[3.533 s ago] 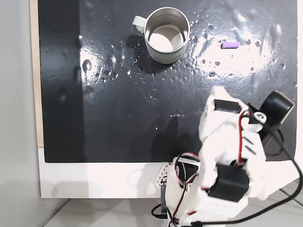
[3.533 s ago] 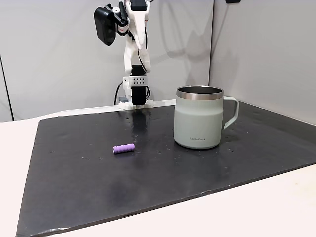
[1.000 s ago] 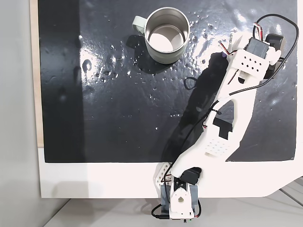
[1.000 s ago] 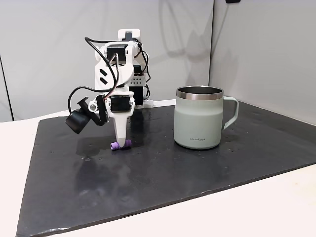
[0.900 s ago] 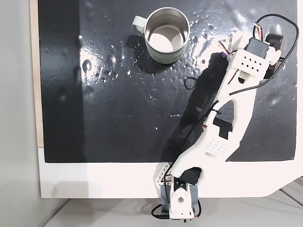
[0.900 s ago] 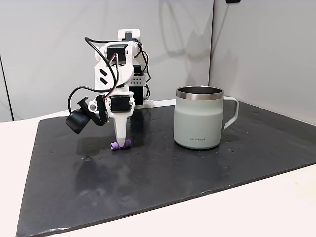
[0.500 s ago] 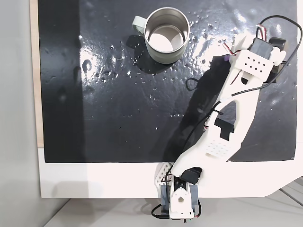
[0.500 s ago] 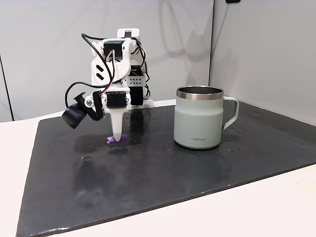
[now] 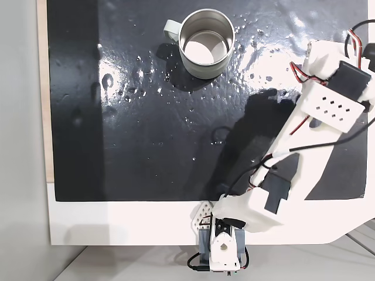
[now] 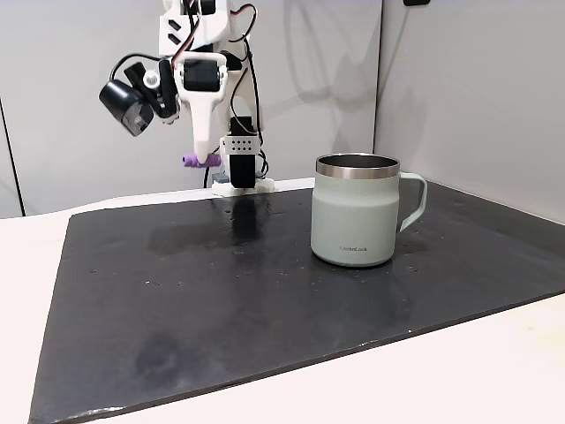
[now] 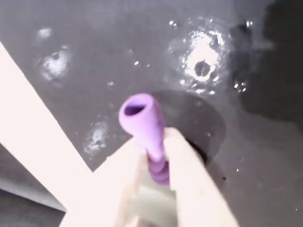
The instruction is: Grasp a pengrip and put it in the cup.
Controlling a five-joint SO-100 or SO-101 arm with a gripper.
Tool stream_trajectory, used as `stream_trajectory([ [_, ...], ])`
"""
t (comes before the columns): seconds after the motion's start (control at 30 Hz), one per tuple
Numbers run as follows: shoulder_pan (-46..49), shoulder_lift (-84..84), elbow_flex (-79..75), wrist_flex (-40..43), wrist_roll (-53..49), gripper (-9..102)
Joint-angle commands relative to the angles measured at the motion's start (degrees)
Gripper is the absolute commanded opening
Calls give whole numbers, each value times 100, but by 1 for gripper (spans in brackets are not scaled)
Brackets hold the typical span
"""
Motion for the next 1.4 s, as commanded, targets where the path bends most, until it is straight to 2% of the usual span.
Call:
stream_trajectory([
  [0.0,97,879,-413,316,167,0],
  [0.6,-1248,1863,-1072,589,1187,0],
  [0.9,-1854,1239,-1529,554,2294,0],
  [1.37,-2654,290,-2250,378,2962,0],
])
